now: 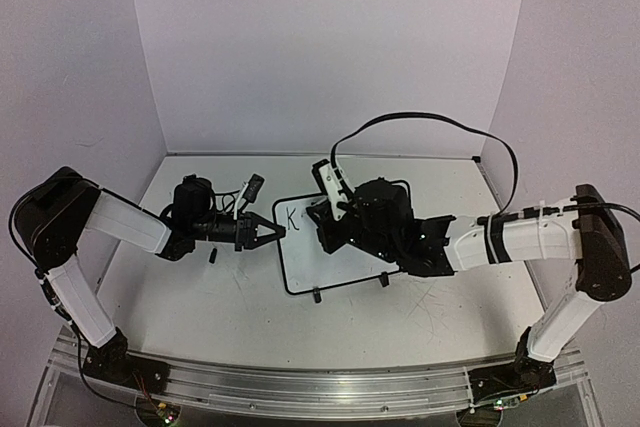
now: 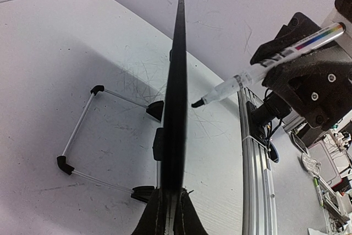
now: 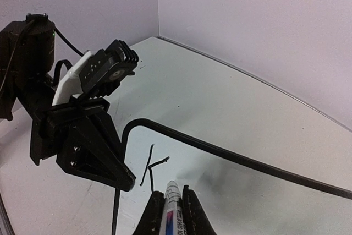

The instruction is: Write a sentence on the whiteboard

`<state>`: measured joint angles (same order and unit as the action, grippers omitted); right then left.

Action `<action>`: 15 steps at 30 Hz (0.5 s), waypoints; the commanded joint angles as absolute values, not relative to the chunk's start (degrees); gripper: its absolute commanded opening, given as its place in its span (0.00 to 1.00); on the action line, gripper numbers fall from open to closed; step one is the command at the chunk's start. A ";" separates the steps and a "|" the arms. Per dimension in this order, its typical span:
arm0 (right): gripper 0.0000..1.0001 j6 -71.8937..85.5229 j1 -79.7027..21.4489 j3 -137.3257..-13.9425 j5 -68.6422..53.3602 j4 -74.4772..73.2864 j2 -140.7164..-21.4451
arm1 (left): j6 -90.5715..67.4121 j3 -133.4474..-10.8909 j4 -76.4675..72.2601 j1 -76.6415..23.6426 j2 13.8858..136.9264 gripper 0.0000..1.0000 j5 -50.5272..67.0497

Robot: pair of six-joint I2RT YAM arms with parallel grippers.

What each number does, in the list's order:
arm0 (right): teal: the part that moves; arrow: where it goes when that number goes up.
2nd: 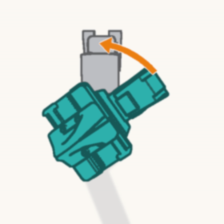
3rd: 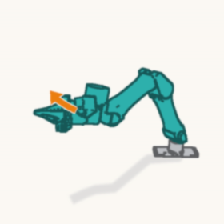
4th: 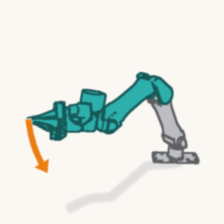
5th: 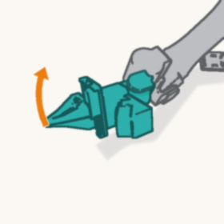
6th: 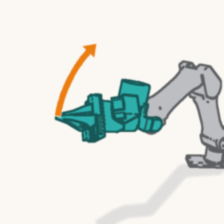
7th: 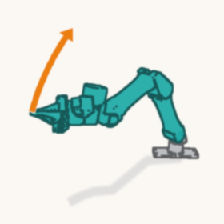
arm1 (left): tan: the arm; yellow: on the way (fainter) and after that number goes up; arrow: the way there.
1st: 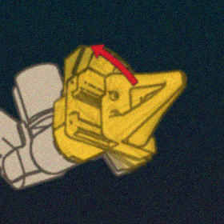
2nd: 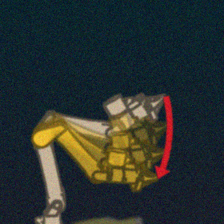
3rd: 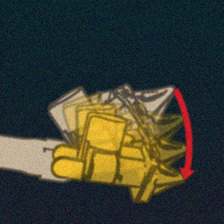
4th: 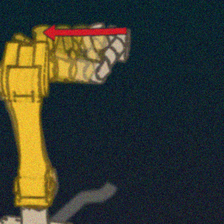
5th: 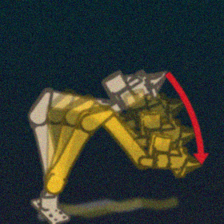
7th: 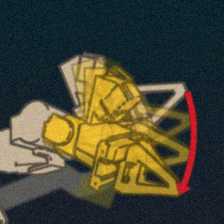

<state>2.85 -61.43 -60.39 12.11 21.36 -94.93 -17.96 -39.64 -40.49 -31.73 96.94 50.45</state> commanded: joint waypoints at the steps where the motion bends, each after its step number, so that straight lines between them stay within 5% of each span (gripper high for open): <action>1: 0.00 3.03 -61.53 -63.21 10.38 22.29 -96.55 | -17.75 -40.07 -41.53 -31.65 94.65 0.00 51.83; 15: 0.00 3.51 -61.53 -63.72 13.23 22.25 -97.80 | -17.67 -40.12 -41.46 -31.64 94.26 0.00 51.98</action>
<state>2.92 -61.43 -61.05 11.39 21.28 -96.72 -17.94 -39.64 -40.45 -31.73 96.77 50.81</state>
